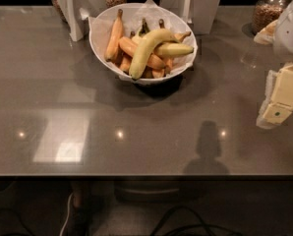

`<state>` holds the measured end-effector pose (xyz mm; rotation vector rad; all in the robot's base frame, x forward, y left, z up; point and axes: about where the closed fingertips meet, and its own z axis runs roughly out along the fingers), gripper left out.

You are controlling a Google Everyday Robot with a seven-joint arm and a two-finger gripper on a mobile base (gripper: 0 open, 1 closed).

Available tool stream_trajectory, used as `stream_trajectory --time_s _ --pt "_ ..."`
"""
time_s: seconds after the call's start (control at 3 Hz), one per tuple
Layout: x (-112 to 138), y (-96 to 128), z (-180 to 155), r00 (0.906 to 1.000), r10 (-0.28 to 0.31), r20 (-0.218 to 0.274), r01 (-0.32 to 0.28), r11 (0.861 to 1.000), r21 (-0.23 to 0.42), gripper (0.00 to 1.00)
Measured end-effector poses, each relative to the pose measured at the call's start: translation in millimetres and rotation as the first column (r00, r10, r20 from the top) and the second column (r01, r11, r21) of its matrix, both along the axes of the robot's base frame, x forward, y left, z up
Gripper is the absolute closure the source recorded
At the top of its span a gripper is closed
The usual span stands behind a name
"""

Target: Pick banana from white bowl

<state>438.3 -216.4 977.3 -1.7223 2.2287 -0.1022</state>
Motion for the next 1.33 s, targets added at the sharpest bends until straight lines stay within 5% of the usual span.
stream_trajectory --time_s 0.67,1.0,1.33 --pt "8 7 -1 0.9951 0.048 0.086 -0.05 0.998 0.022 0.0" --pt "32 19 5 0.9678 0.126 0.218 -0.141 0.988 0.057 0.0" --pt "62 31 12 0.9213 0.22 0.321 -0.264 0.959 0.101 0.0"
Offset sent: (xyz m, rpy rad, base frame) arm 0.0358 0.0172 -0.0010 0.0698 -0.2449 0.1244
